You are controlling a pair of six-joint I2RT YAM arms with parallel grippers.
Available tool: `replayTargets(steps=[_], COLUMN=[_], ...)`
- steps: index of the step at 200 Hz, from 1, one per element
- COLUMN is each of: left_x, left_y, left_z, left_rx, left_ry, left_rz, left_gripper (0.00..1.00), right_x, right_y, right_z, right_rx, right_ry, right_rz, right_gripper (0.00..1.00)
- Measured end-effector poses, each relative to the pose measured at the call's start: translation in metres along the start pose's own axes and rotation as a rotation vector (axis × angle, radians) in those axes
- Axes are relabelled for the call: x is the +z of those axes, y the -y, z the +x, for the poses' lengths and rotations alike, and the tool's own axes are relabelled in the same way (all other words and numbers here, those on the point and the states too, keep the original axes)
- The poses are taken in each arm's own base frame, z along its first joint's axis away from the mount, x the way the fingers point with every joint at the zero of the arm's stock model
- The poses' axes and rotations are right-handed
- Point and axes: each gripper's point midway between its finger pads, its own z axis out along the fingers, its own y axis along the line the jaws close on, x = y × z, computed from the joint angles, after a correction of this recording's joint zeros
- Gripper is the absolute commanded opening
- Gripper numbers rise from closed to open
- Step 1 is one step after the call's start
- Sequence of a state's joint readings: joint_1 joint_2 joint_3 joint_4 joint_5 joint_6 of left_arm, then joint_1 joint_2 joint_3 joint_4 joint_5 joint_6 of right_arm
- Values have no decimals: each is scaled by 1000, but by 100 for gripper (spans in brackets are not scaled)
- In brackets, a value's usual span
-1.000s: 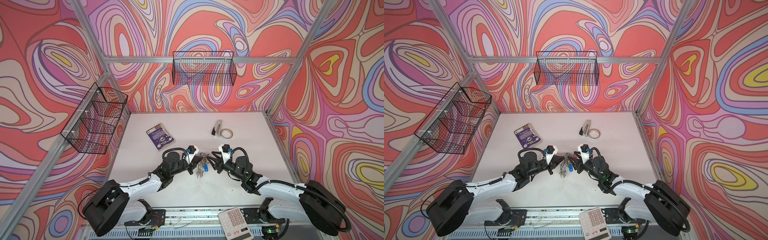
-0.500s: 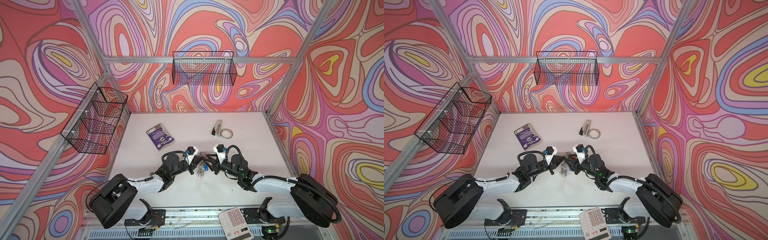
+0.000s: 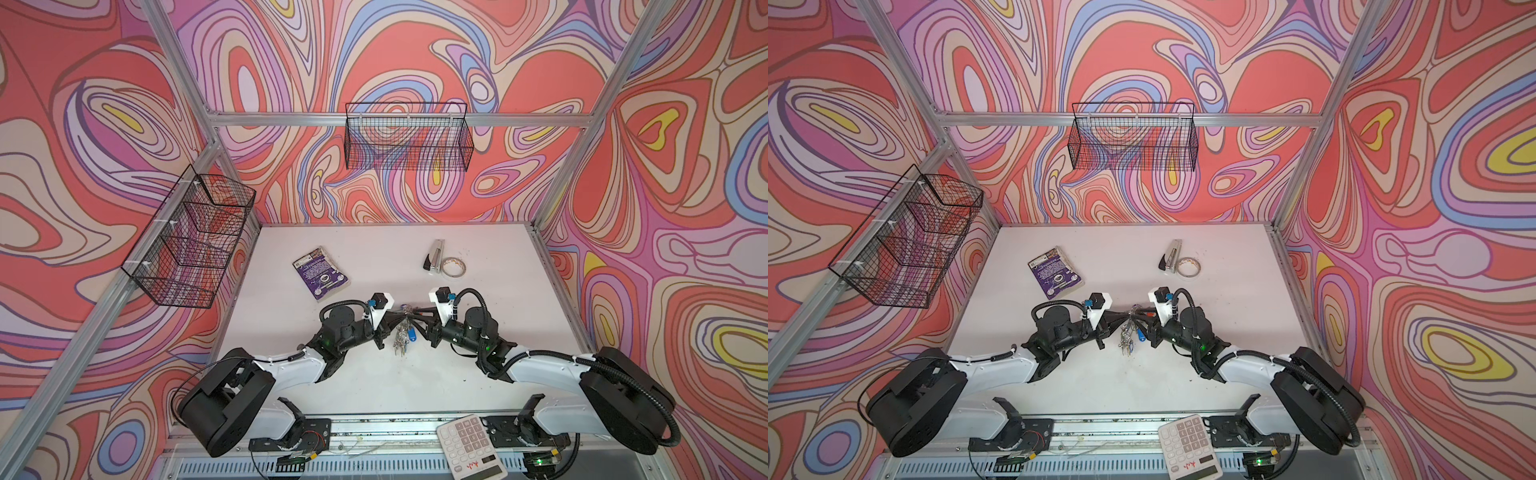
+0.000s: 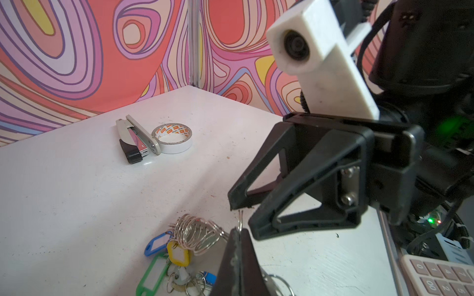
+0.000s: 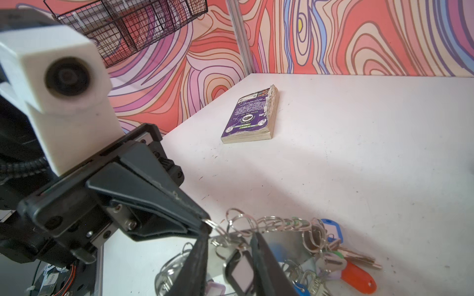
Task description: Put the keys on the keyring
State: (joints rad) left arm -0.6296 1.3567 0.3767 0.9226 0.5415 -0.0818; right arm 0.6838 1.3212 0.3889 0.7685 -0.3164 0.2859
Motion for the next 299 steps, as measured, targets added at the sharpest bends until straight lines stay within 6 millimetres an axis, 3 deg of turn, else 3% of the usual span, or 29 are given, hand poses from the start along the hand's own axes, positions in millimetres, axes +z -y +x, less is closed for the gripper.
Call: replayTargets(steps=[33, 71, 129, 259, 299], left_x=[-4, -2, 2, -1, -1], left_y=[0, 8, 8, 8, 7], left_z=[1, 0, 4, -2, -4], left_rx=[-15, -29, -69, -104, -101], left_ry=[-28, -77, -102, -76, -70], left_rz=[71, 181, 278, 323, 321], left_gripper=[0, 0, 0, 0, 0], right_x=[-7, -9, -4, 1, -1], right_y=[4, -12, -19, -21, -12], right_z=[-9, -15, 2, 4, -3], right_rx=[23, 24, 61, 70, 95], right_ry=[36, 51, -10, -28, -5], right_rz=[-25, -125, -205, -224, -205], right_gripper=[34, 29, 22, 19, 20])
